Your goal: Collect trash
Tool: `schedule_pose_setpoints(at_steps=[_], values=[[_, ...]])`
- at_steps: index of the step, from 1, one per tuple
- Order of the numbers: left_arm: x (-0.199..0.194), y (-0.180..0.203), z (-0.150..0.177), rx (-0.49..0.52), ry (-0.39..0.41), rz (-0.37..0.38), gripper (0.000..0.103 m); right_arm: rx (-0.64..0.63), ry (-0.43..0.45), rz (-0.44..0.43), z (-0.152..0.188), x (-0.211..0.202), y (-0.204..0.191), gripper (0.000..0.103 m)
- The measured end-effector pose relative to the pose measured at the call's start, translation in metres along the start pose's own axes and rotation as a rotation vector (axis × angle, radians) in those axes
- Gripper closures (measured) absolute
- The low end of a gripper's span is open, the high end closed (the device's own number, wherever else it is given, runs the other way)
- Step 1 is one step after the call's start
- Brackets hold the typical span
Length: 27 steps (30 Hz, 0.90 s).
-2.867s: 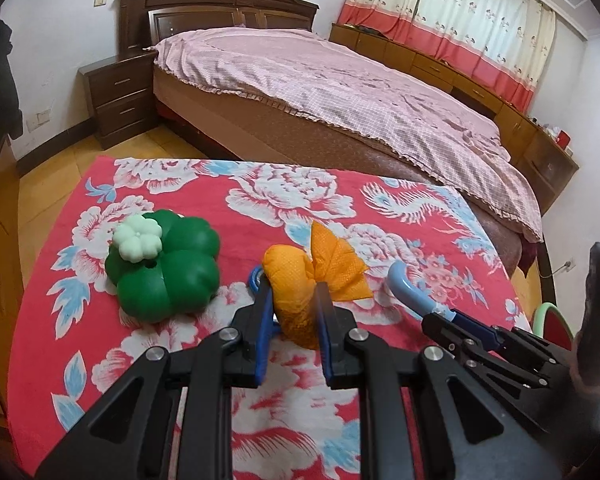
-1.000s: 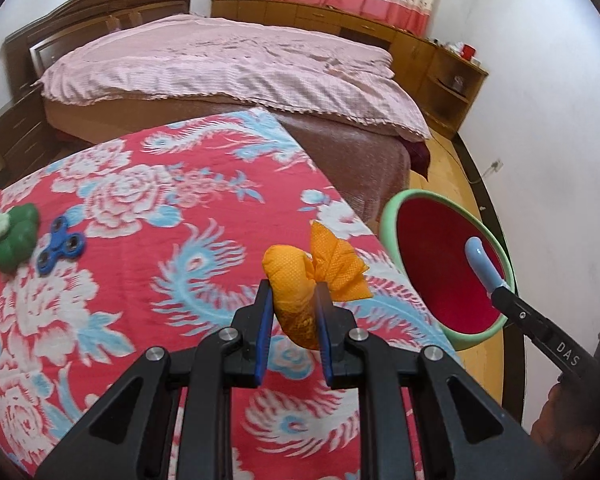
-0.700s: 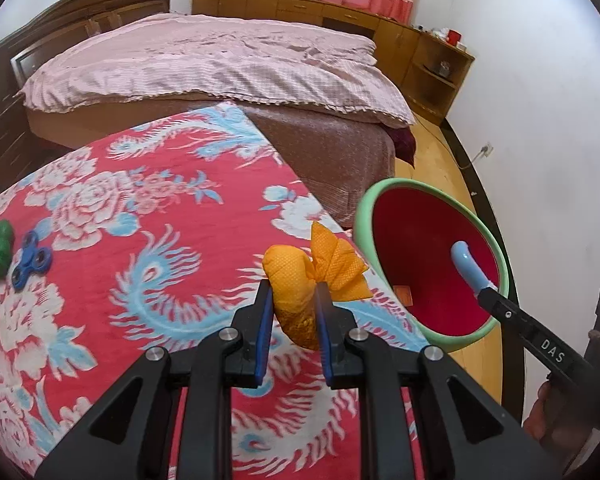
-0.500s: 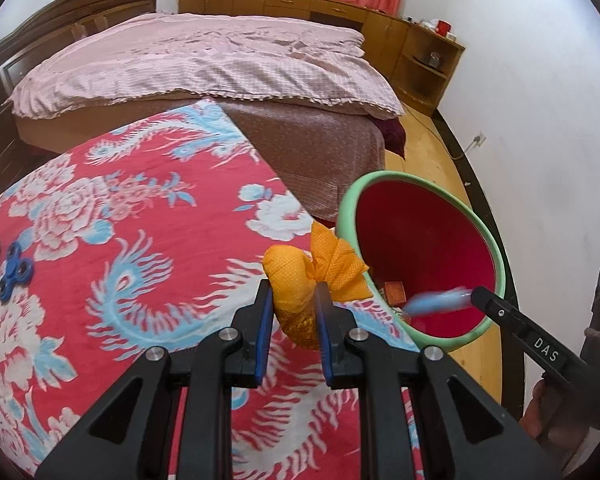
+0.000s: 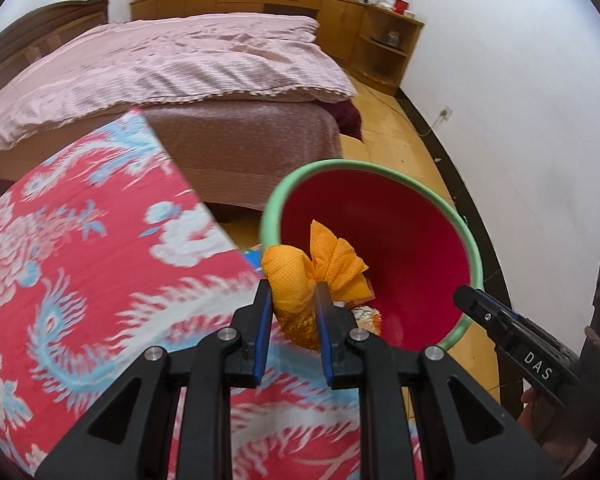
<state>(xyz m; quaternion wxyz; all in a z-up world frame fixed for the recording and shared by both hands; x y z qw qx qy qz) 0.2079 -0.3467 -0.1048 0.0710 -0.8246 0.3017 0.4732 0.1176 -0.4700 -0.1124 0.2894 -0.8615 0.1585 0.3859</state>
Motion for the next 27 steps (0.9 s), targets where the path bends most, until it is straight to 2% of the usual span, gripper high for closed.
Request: schedule_pose_setpoints(at_steps=[5,9,11,17,21,27], values=[[0.010,0.012,-0.004,0.010,-0.010,0.025,0.081,0.019,0.002,0.013,-0.002,-0.001,0.010,0.075],[0.015,0.017,-0.005,0.000,-0.020,0.047,0.074,0.026,0.000,0.014,-0.002,0.000,0.012,0.072],[0.016,0.017,-0.005,-0.001,-0.018,0.046,0.068,0.029,0.001,0.012,-0.002,0.000,0.012,0.065],[0.008,0.007,-0.001,-0.032,-0.010,0.023,0.067,0.015,0.000,0.006,0.000,-0.003,0.007,0.060],[-0.003,-0.006,0.004,-0.064,0.002,0.000,0.060,-0.002,-0.001,0.000,0.004,-0.008,-0.003,0.046],[-0.027,-0.031,0.016,-0.112,0.028,-0.047,0.055,-0.049,-0.002,-0.003,0.012,-0.018,-0.023,0.037]])
Point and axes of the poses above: each gripper's, at about its wrist camera, not at the fingertips, and x roughly the way its jaws point, y to its right, z to its underside, the point moved 9 cm from there along x, roughly the way its jaws point, and after that the axes turned 3 degrees about -y, right-handed, at the moved point
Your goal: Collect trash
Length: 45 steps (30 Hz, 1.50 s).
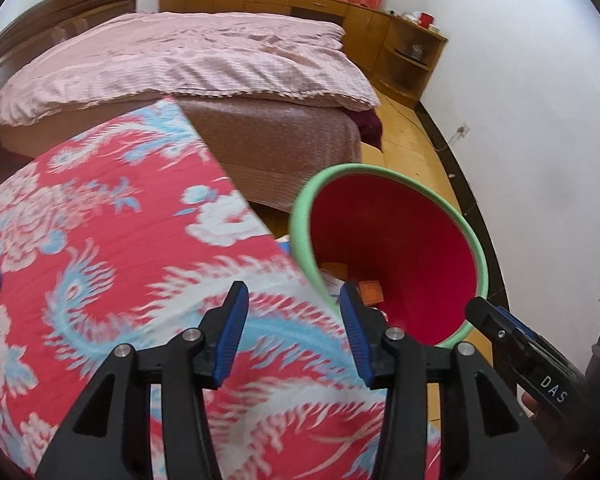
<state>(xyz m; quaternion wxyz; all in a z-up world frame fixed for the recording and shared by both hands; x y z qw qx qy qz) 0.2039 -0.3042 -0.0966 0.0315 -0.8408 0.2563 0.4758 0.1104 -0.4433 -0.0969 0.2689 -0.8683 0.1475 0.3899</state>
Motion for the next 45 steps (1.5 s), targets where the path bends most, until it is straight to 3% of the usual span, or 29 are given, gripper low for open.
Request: schedule_pose_setpoints(at_steps=[3,7,21,45], values=[[-0.013,-0.015,0.005,-0.028,0.019,-0.020,0.054,-0.024,0.004,0.000,0.004,-0.005,-0.011,0.036],[-0.030,-0.036,0.010,-0.065,0.039,-0.051,0.052,-0.063,0.016,-0.013,0.010,-0.014,-0.032,0.027],[-0.102,-0.106,0.047,-0.198,0.115,-0.180,0.051,-0.213,0.039,-0.072,0.042,-0.042,-0.103,0.027],[-0.190,-0.157,0.106,-0.317,0.214,-0.329,0.051,-0.345,0.072,-0.147,0.091,-0.087,-0.164,0.027]])
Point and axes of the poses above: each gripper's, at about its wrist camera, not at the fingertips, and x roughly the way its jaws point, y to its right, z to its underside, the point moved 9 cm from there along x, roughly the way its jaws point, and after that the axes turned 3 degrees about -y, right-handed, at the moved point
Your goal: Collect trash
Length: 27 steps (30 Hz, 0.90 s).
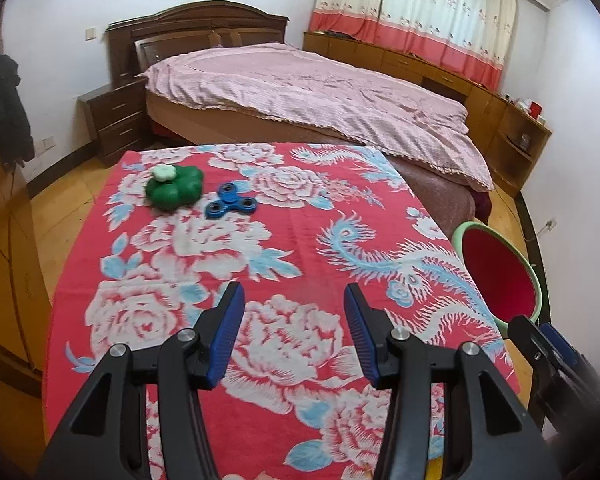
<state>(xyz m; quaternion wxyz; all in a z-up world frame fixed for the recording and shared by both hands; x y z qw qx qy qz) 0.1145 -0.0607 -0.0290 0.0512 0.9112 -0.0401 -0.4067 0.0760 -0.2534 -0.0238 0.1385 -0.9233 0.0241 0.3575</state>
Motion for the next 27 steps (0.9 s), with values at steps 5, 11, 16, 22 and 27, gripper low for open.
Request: schedule_pose_setpoints(at_steps=[5,11,16,22,27], values=[[-0.012,-0.007,0.000,0.005,0.027,-0.020,0.051,-0.023,0.013,-0.009,0.001,-0.008,-0.010,0.027],[-0.021,-0.012,0.000,0.010,0.056,-0.035,0.051,-0.040,0.014,-0.022,0.002,-0.010,-0.018,0.026],[-0.026,-0.013,-0.001,0.012,0.077,-0.044,0.051,-0.039,0.005,-0.023,0.005,-0.008,-0.019,0.026],[-0.027,-0.014,-0.002,0.008,0.079,-0.044,0.051,-0.039,0.000,-0.025,0.005,-0.007,-0.020,0.027],[-0.027,-0.015,-0.003,0.006,0.081,-0.044,0.051,-0.038,-0.001,-0.026,0.005,-0.007,-0.020,0.026]])
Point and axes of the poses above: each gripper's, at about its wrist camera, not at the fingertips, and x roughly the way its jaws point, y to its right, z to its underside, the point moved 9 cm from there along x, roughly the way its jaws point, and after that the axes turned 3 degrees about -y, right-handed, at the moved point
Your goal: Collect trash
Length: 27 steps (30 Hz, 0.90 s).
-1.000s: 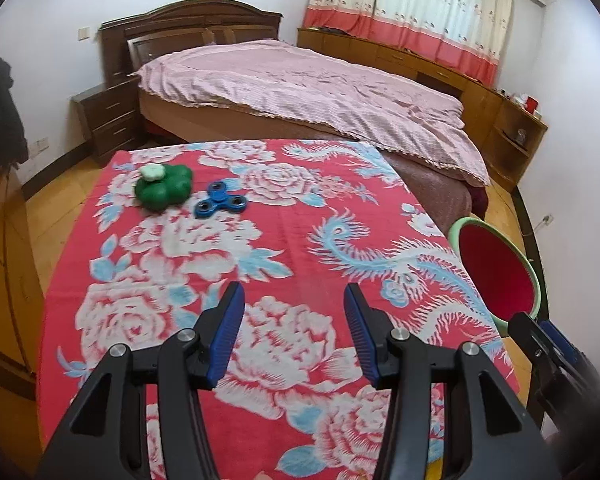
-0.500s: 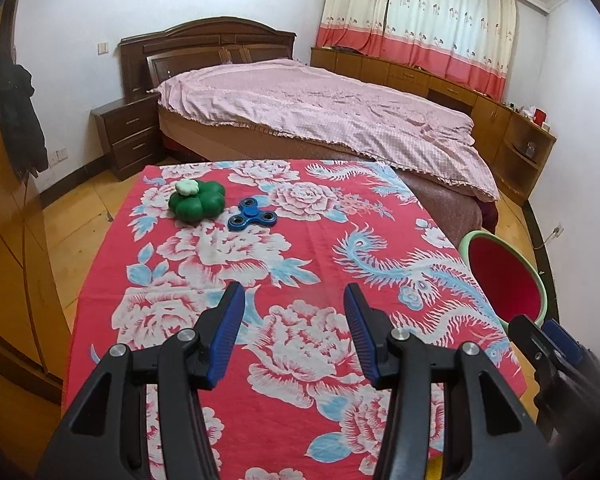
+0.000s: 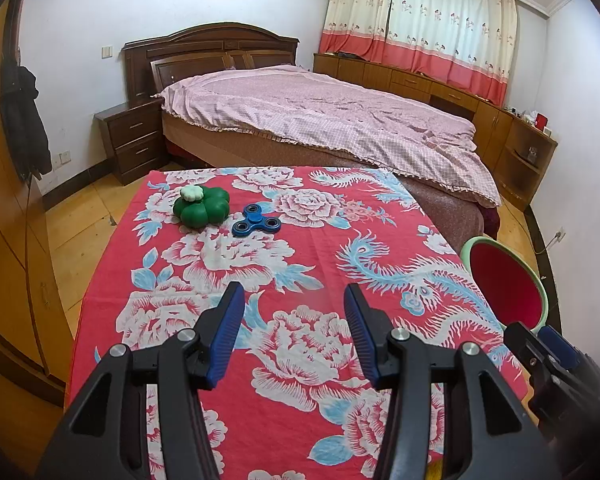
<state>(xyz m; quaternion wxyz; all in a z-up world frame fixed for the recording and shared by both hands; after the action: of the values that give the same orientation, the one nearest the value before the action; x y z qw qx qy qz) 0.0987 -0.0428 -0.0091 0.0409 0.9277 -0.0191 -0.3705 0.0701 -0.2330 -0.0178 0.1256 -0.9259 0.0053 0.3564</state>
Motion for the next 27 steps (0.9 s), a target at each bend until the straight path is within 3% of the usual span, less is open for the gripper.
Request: schedule_pose_setpoints(at_steps=[27], values=[[-0.0019,0.0011,-0.0019,0.001,0.003,0.001,0.051,0.000,-0.004,-0.002,0.0015,0.0004,-0.0018,0.026]])
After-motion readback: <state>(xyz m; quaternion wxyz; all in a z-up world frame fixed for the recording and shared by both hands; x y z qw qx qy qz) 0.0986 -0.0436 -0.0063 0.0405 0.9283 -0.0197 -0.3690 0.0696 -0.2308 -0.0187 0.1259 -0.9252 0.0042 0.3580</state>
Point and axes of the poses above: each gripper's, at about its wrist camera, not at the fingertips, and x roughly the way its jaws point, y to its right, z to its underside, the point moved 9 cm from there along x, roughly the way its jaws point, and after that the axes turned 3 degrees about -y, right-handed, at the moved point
